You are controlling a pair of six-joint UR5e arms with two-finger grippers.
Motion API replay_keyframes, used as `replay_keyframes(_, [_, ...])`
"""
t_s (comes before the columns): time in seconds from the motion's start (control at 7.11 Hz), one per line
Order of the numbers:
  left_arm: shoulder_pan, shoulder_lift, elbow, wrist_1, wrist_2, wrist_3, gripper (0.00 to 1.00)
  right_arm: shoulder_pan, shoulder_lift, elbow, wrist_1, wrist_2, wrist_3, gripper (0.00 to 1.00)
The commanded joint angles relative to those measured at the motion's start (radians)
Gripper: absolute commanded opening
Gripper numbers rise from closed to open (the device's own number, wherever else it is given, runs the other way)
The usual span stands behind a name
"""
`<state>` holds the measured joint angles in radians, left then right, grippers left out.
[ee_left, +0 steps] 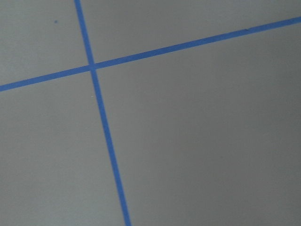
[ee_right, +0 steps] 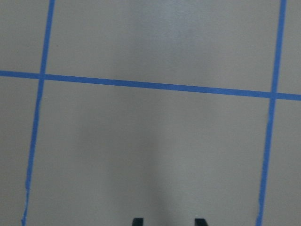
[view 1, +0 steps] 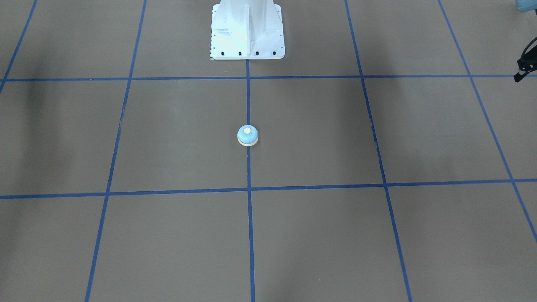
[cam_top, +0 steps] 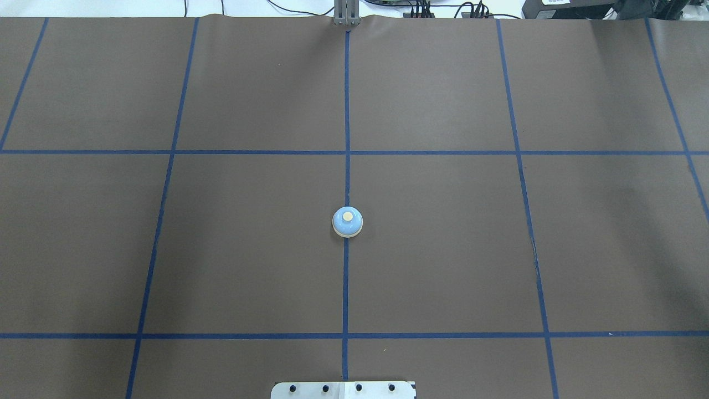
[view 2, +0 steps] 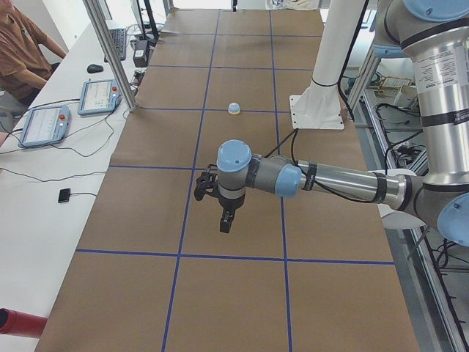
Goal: Place and press bell with both arms
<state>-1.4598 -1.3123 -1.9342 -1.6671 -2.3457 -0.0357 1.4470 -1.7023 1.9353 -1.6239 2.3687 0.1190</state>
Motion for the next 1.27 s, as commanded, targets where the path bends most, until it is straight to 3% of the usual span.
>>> replay_keyframes(0.0, [-0.062, 0.028, 0.047, -0.002, -0.06, 0.023, 0.99, 0.061, -0.04, -0.048, -0.001, 0.004, -0.097, 1.0])
replay_keyframes(0.42, [-0.083, 0.025, 0.043, -0.002, -0.014, 0.025, 0.99, 0.073, -0.046, -0.05, 0.001, 0.003, -0.116, 1.0])
replay_keyframes(0.56, [-0.083, 0.021, 0.04, -0.002, 0.049, 0.025, 0.99, 0.073, -0.046, -0.05, 0.002, 0.003, -0.116, 1.0])
replay_keyframes(1.13, [-0.085, 0.035, 0.044, -0.002, 0.043, 0.022, 1.0, 0.073, -0.045, -0.047, 0.002, 0.003, -0.114, 1.0])
